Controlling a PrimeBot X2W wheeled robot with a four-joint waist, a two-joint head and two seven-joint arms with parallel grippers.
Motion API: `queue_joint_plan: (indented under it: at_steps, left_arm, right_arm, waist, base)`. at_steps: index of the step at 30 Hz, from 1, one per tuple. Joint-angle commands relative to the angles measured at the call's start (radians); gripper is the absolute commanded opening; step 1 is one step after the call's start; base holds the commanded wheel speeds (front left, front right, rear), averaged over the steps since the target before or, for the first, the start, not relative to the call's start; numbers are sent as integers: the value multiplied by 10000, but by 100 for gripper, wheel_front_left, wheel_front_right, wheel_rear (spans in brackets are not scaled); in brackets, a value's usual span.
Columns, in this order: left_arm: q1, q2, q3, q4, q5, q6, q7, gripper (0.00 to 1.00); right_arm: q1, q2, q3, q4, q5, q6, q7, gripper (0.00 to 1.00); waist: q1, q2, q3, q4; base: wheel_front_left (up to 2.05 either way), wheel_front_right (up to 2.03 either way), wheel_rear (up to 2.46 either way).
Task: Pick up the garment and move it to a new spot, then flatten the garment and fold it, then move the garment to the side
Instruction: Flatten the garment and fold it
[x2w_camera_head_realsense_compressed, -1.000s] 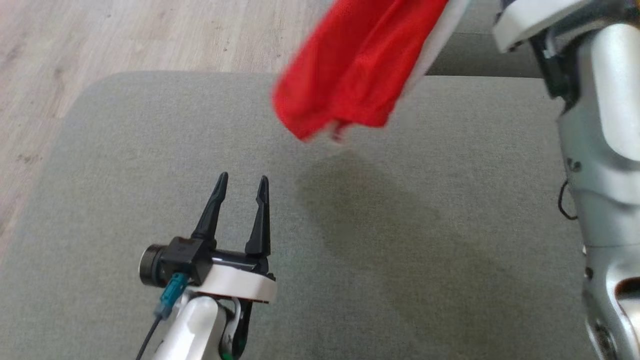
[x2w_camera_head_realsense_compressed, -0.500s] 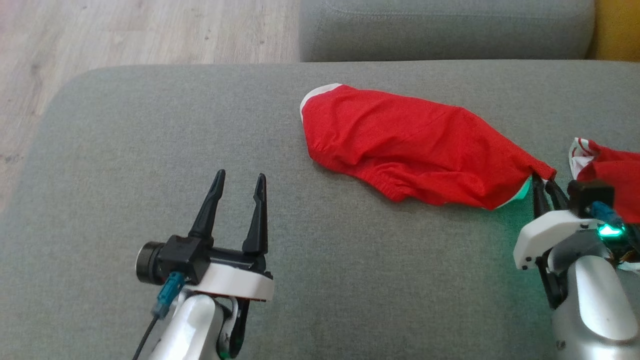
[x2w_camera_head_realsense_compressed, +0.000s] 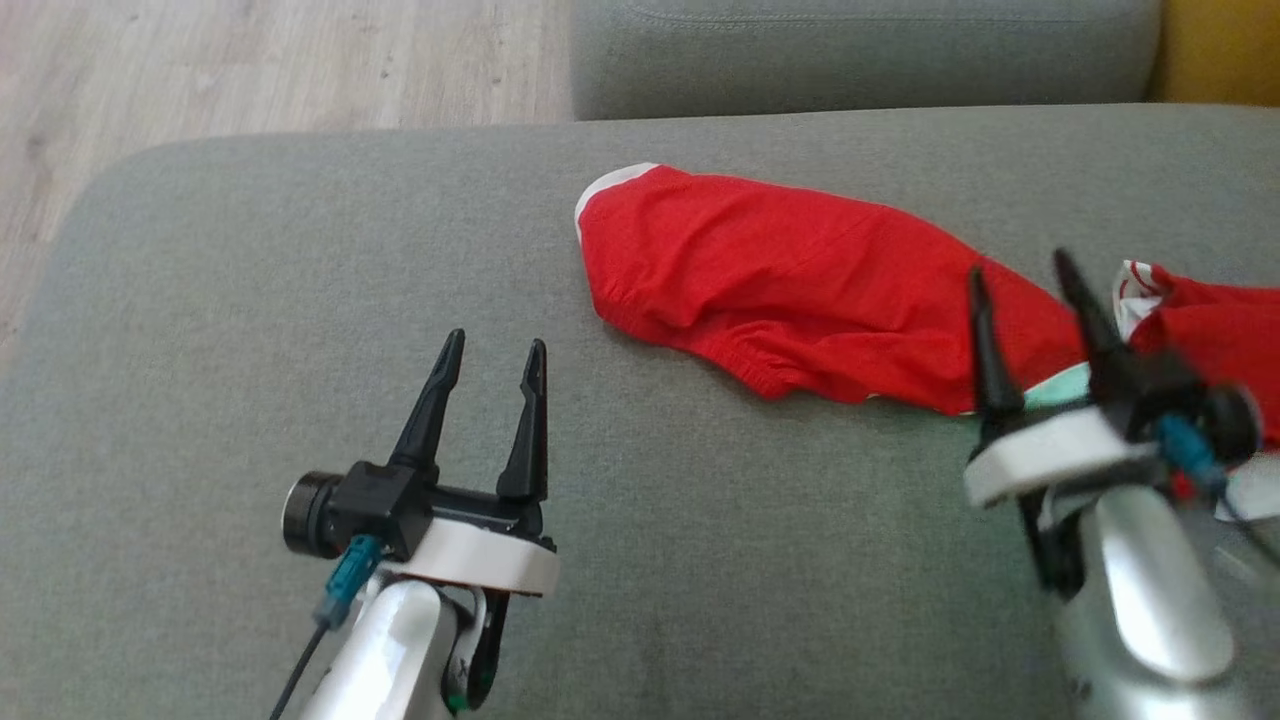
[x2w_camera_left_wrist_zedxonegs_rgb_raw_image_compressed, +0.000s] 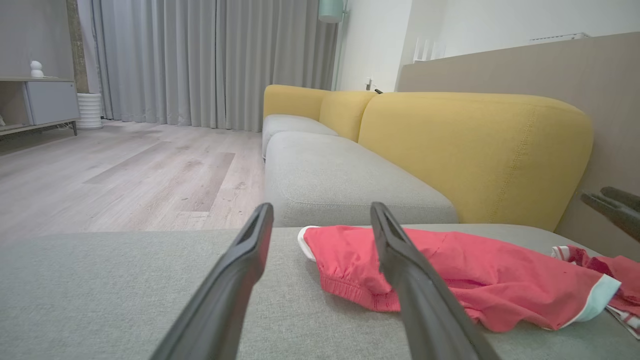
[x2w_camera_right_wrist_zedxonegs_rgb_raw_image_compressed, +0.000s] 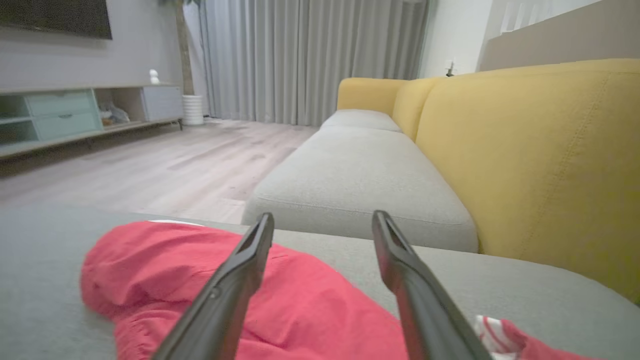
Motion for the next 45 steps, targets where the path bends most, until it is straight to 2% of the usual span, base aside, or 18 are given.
queue_joint_plan:
  at_steps: [1, 4, 10, 14, 17, 21, 27, 34, 45]
  left_arm:
    - [-440, 11, 258, -296, -100, 68, -65, 100]
    - [-420, 11, 220, -330, -199, 116, -65, 100]
    - [-566, 11, -2, -224, -274, 31, -65, 100]
    - [-802, 11, -398, 114, -299, -138, -63, 100]
    - [-1126, 11, -1233, 897, -423, -540, 474, 100]
    - [-1626, 11, -2068, 1724, -1013, -809, 1197, 100]
    - [-2340, 10, -2627, 2708, -2361, -619, 1749, 100]
    - [-3288, 10, -3098, 3817, -2916, -256, 1400, 100]
    - [-4135, 10, -3666, 4261, -3114, -514, 232, 100]
  right_arm:
    - [432, -15, 525, -607, 373, -7, -152, 100]
    - [1155, -15, 868, -1293, 928, -7, -210, 100]
    - [1744, -15, 821, -2246, 1438, -7, -229, 100]
    - [1777, -15, 707, -2384, 1445, -7, -230, 100]
    - [1726, -15, 546, -2426, 1534, -7, -231, 100]
    - [1593, -15, 491, -2445, 1680, -7, -232, 100]
    - [1398, -15, 426, -2521, 1833, -7, -232, 100]
    - [1269, -15, 321, -2624, 1988, -7, -233, 100]
    - [1247, -14, 248, -2664, 2107, -7, -233, 100]
  waist:
    - [-1, 0, -47, -67]
    - [-1, 0, -53, -171]
    - [-1, 0, 175, -493]
    - [-1, 0, 387, -749]
    - [-1, 0, 631, -1068]
    - [-1, 0, 983, -1589]
    - [-1, 0, 1456, -2296]
    - [-1, 0, 1814, -2790]
    - [-1, 0, 1941, -2965]
  base:
    - [0, 0, 0]
    - [0, 0, 0]
    - [0, 0, 0]
    - [0, 0, 0]
    - [0, 0, 0]
    - [0, 0, 0]
    - [0, 0, 0]
    - [0, 0, 0]
    - [0, 0, 0]
